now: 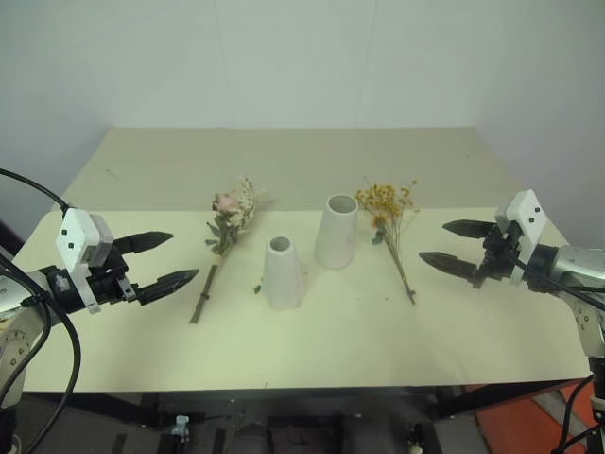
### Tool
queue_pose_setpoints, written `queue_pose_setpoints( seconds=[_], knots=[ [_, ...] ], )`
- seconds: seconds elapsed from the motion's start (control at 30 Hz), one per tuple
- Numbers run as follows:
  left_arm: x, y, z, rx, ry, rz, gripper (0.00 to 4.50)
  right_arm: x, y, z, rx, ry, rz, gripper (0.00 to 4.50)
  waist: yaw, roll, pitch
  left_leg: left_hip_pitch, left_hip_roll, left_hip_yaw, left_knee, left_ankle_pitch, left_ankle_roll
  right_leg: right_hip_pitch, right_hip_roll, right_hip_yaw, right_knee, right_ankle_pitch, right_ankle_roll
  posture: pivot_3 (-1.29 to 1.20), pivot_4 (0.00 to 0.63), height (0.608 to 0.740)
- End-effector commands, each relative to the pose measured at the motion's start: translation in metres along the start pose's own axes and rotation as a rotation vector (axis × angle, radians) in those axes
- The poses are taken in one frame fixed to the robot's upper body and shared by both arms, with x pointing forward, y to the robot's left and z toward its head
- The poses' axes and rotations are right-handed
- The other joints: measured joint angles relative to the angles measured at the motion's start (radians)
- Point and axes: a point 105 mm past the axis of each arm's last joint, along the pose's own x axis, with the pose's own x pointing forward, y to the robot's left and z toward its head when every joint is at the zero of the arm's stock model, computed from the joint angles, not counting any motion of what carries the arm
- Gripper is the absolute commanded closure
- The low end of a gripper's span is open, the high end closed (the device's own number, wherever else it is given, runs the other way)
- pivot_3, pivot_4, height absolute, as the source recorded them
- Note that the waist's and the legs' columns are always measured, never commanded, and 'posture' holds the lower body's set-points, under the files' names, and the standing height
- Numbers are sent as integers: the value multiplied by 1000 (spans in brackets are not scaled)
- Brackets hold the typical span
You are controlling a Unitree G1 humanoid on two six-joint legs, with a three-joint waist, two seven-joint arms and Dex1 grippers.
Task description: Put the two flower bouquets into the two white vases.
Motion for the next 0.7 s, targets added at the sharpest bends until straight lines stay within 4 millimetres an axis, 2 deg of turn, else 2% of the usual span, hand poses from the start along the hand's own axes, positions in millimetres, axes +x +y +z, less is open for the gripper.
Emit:
queue_pose_setpoints(
  seconds=[0.03,0.27,0.4,0.57,0.7],
  knots=[
    [1,-2,15,62,-36,-8,54,-4,-4,16,-56,-38,-16,0,0,0,0,0,0,0,0,0,0,0,0,0,0,0,0,0,150,740],
    [7,-2,19,60,-41,-45,54,-3,-5,14,-47,-26,-35,0,1,0,0,0,0,0,0,0,0,0,0,0,0,0,0,0,150,740],
    [18,-2,28,61,-43,-88,54,7,-10,18,7,1,-94,0,0,0,0,0,0,0,0,0,0,0,0,1,0,0,0,0,150,740],
    [37,-2,43,47,-66,-156,54,23,-17,14,119,116,-174,0,-2,0,0,0,0,0,0,0,0,0,3,5,1,0,0,0,150,740],
    [49,-4,52,66,-55,-218,54,32,-11,15,166,190,-167,0,-1,0,0,-2,0,0,0,0,0,-2,4,6,0,1,0,0,150,740]
  ],
)
